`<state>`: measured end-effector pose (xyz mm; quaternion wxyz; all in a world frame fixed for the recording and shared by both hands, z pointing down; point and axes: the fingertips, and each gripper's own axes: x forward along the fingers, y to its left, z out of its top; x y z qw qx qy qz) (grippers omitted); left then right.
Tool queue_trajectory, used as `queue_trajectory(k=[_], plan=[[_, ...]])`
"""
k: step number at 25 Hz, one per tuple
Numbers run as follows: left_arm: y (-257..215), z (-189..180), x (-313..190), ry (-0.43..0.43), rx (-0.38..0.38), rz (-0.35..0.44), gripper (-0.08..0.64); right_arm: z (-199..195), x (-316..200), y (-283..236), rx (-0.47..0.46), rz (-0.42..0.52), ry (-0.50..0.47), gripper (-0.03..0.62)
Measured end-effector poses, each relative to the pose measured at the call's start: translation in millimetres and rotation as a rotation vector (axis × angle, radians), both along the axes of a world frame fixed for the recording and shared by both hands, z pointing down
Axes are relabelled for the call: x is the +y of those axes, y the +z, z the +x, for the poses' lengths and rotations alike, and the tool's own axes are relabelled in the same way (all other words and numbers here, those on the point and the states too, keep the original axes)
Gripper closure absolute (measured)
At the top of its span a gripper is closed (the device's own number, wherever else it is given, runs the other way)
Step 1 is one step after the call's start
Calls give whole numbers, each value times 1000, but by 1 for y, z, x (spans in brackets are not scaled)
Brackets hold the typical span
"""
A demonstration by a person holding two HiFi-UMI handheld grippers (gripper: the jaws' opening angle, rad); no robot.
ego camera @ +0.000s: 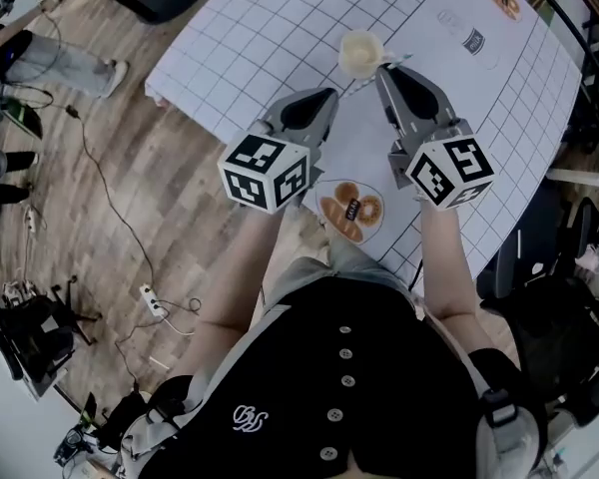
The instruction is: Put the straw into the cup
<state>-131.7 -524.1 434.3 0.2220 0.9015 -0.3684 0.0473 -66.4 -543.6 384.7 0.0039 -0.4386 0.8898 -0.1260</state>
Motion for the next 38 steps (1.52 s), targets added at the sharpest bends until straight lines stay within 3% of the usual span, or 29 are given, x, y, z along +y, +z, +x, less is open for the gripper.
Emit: queue_trajectory(k=[14,19,38], plan=[[4,1,-65,14,5,24,561,30,-65,5,-21,4,103,569],[16,5,-74,18,11,-1,561,38,-80,21,-30,-15,136,569],[55,26,-78,51,28,-91,561,21,-88,83,5,-162,98,569]])
